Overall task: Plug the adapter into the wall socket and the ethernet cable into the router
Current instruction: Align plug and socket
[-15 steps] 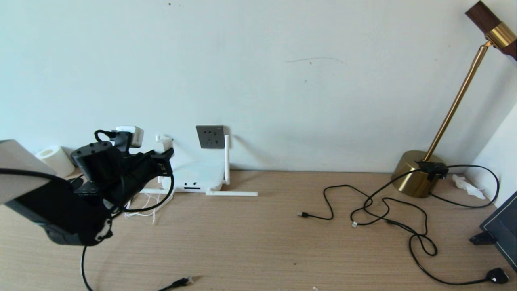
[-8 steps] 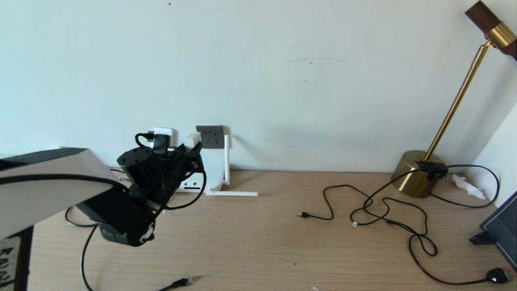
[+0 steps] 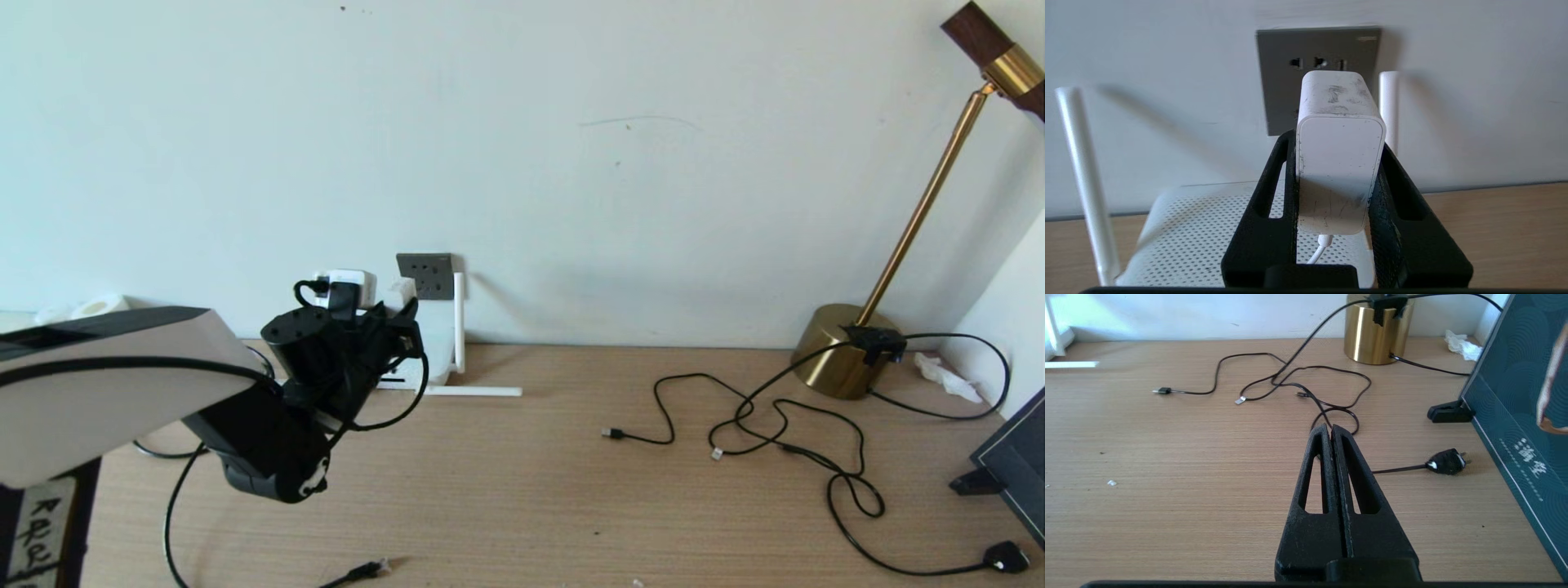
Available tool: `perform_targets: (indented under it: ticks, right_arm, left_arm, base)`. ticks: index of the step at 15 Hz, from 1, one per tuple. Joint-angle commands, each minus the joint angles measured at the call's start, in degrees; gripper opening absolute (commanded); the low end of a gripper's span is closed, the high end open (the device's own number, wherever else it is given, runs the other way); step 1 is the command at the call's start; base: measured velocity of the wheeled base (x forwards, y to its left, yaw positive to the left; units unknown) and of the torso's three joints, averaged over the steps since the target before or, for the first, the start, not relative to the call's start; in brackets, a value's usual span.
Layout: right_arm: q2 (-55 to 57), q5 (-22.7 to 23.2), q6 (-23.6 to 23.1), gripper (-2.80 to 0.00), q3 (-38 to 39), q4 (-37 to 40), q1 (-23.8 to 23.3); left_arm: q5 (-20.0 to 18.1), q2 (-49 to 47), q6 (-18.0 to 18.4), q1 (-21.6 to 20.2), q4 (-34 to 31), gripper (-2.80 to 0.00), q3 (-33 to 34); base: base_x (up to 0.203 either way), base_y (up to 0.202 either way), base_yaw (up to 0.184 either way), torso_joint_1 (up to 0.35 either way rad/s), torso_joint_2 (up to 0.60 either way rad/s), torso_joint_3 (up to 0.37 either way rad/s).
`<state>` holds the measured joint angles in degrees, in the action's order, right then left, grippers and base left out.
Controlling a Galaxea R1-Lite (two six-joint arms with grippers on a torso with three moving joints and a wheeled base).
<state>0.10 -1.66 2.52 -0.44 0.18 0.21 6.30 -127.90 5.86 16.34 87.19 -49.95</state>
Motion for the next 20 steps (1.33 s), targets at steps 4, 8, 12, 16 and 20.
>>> perform_targets:
  ticks: [4,8,12,16,20]
  right_arm:
    - [0.0,0.0,0.0,-2.8,0.0,0.0,0.1]
    - [0.0,0.0,0.0,-2.8,0.0,0.0,0.1]
    - [0.0,0.0,0.0,-2.8,0.0,0.0,0.1]
    - [0.0,0.0,0.0,-2.8,0.0,0.0,0.1]
    - [0.0,0.0,0.0,-2.8,0.0,0.0,0.1]
  left_arm:
    - [0.6,-3.3,-0.2,-0.3,0.5,-2.8,-3.0]
    - [0.6,-5.3,-0.3,-1.8,0.5,-2.8,-5.5]
    - [0.5,-7.0,-0.3,-2.5,0.5,-2.8,-7.5]
    - [0.5,-7.7,-0.2,-2.4,0.5,-2.8,-9.7]
    - [0.6,-8.3,-0.2,-2.1,0.5,-2.8,-10.8]
  base:
    - [0.0,0.0,0.0,0.0,0.0,0.0]
    - [0.0,0.0,0.0,0.0,0.0,0.0]
    - [0.0,0.0,0.0,0.0,0.0,0.0]
    - [0.0,0.0,0.0,0.0,0.0,0.0]
    - [0.0,0.0,0.0,0.0,0.0,0.0]
